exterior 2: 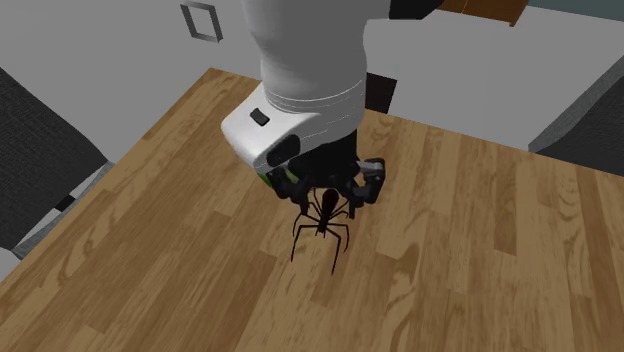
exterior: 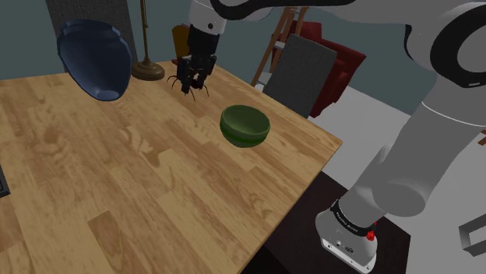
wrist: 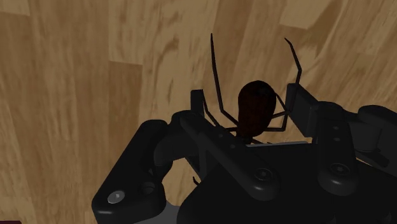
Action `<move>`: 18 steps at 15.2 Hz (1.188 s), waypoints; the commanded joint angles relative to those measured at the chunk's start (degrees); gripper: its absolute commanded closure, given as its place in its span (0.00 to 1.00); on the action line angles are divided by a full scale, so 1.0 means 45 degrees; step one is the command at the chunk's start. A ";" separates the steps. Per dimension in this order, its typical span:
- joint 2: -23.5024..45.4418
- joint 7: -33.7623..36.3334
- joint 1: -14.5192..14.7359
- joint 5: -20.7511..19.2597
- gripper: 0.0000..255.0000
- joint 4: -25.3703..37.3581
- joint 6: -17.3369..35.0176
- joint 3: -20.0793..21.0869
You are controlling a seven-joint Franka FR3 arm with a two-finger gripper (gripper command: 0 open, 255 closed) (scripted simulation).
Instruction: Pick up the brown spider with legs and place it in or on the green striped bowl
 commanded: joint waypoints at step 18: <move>-0.6994 -0.2644 -0.0724 0.1476 1.00 -0.6653 -0.0540 -0.1404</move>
